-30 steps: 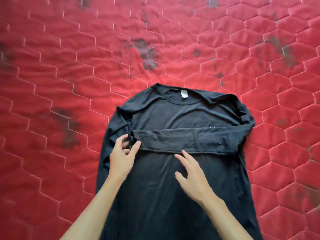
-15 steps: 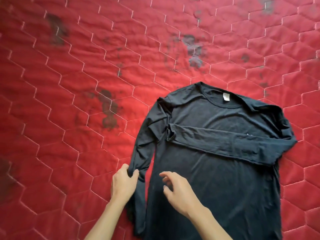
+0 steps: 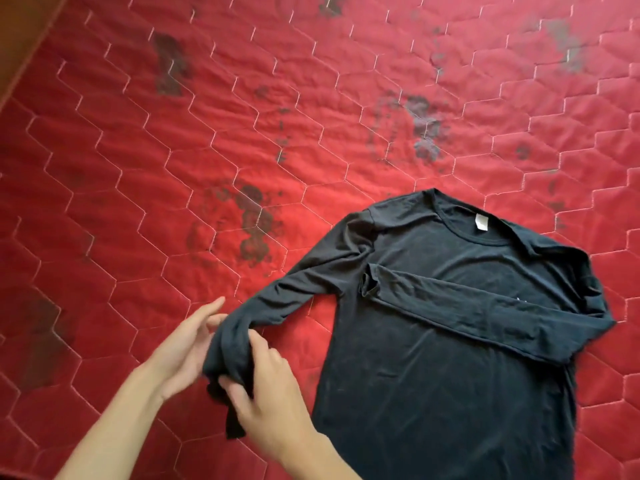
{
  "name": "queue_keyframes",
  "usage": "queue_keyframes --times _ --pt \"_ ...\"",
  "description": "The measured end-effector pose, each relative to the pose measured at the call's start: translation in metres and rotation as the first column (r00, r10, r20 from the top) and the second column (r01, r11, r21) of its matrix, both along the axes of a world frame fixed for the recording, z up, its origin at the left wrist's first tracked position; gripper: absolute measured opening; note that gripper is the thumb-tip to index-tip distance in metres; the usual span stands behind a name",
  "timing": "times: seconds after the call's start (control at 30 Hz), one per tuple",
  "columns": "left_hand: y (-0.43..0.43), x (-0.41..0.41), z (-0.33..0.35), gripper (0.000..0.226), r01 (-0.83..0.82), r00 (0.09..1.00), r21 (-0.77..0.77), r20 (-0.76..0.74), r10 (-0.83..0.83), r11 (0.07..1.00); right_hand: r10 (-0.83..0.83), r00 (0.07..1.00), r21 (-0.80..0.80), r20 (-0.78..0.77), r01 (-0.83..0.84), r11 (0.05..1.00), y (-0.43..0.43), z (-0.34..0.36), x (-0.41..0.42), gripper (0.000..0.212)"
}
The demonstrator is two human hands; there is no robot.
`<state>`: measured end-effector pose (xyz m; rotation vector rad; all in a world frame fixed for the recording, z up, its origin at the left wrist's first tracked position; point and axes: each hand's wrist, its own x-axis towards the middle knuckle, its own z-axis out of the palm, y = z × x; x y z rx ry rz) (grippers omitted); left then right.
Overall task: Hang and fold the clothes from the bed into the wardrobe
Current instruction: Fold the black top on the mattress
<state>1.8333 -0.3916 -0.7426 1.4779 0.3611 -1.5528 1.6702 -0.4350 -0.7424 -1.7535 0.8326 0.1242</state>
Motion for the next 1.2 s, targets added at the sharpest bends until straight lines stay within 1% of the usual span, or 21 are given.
queue_keyframes --times 0.07,0.13,0.17,0.23,0.33,0.4,0.43,0.5,0.6,0.7,0.73,0.77,0.8,0.83,0.87,0.9,0.93,1.0,1.07,1.13,1.2 --pt "-0.008 0.003 0.012 0.036 -0.113 0.994 -0.061 0.002 0.113 0.992 -0.073 0.996 0.036 0.053 0.071 0.997 -0.019 0.022 0.003 0.044" --pt "-0.023 -0.004 0.02 0.036 -0.186 0.981 -0.119 -0.083 0.177 0.975 -0.08 0.991 0.084 0.108 0.071 0.994 -0.047 0.047 -0.002 0.027" --pt "-0.031 -0.01 0.02 0.037 -0.204 0.975 -0.133 -0.121 0.189 0.97 -0.088 0.988 0.088 0.129 0.077 0.993 -0.062 0.057 -0.01 0.024" --pt "-0.055 -0.028 0.017 0.035 -0.249 0.956 -0.133 -0.192 0.221 0.959 -0.122 0.983 0.078 0.141 0.111 0.991 -0.095 0.075 -0.035 0.024" --pt "-0.104 -0.069 0.007 0.026 -0.343 0.923 -0.162 -0.242 0.3 0.925 -0.224 0.969 0.131 0.104 0.21 0.969 -0.148 0.09 -0.094 0.037" --pt "-0.14 -0.102 -0.002 0.018 -0.374 0.92 -0.161 -0.194 0.342 0.914 -0.326 0.942 0.16 0.075 0.311 0.937 -0.185 0.096 -0.144 0.046" --pt "-0.156 -0.119 -0.007 0.017 -0.376 0.922 -0.153 -0.158 0.353 0.914 -0.39 0.919 0.173 0.056 0.375 0.911 -0.203 0.096 -0.171 0.049" --pt "-0.181 -0.148 -0.016 0.019 -0.322 0.945 -0.14 -0.103 0.31 0.936 -0.536 0.844 0.165 0.015 0.527 0.834 -0.239 0.087 -0.23 0.05" --pt "-0.198 -0.185 -0.025 0.019 -0.129 0.992 -0.114 -0.007 0.129 0.985 -0.689 0.721 0.057 -0.078 0.693 0.719 -0.282 0.052 -0.308 0.045" --pt "-0.193 -0.212 -0.041 0.018 0.023 0.99 0.016 0.14 -0.025 1.0 -0.799 0.569 -0.037 -0.196 0.809 0.586 -0.303 0.007 -0.362 0.042" --pt "-0.185 -0.218 -0.048 0.017 0.071 0.971 0.092 0.222 -0.09 0.993 -0.817 0.521 -0.05 -0.246 0.835 0.548 -0.304 -0.009 -0.375 0.048" --pt "-0.173 -0.223 -0.056 0.014 0.121 0.924 0.197 0.335 -0.183 0.973 -0.82 0.485 -0.065 -0.305 0.848 0.526 -0.301 -0.023 -0.387 0.059" --pt "-0.158 -0.227 -0.063 0.012 0.175 0.83 0.333 0.457 -0.32 0.927 -0.821 0.452 -0.102 -0.349 0.853 0.512 -0.295 -0.033 -0.397 0.072" --pt "-0.143 -0.231 -0.07 0.015 0.207 0.694 0.477 0.544 -0.471 0.854 -0.825 0.42 -0.146 -0.377 0.853 0.501 -0.287 -0.044 -0.407 0.081" --pt "-0.127 -0.236 -0.074 0.024 0.213 0.549 0.6 0.579 -0.603 0.771 -0.823 0.404 -0.168 -0.4 0.85 0.499 -0.275 -0.052 -0.417 0.08" --pt "-0.113 -0.242 -0.077 0.036 0.192 0.445 0.688 0.575 -0.687 0.7 -0.809 0.404 -0.177 -0.427 0.84 0.513 -0.261 -0.054 -0.423 0.069" --pt "-0.101 -0.247 -0.077 0.049 0.161 0.412 0.736 0.556 -0.722 0.658 -0.791 0.413 -0.194 -0.451 0.82 0.539 -0.244 -0.056 -0.43 0.058" --pt "-0.079 -0.254 -0.077 0.072 0.137 0.414 0.773 0.523 -0.745 0.619 -0.739 0.463 -0.201 -0.489 0.765 0.612 -0.206 -0.06 -0.443 0.052" --pt "-0.057 -0.259 -0.081 0.08 0.171 0.391 0.805 0.473 -0.789 0.568 -0.655 0.52 -0.124 -0.548 0.724 0.679 -0.167 -0.061 -0.455 0.049" --pt "-0.041 -0.264 -0.083 0.068 0.178 0.356 0.845 0.423 -0.833 0.505 -0.57 0.565 -0.021 -0.597 0.699 0.715 -0.13 -0.062 -0.466 0.04" --pt "-0.028 -0.268 -0.081 0.047 0.187 0.345 0.864 0.387 -0.855 0.467 -0.5 0.604 -0.012 -0.62 0.63 0.776 -0.096 -0.062 -0.476 0.027"
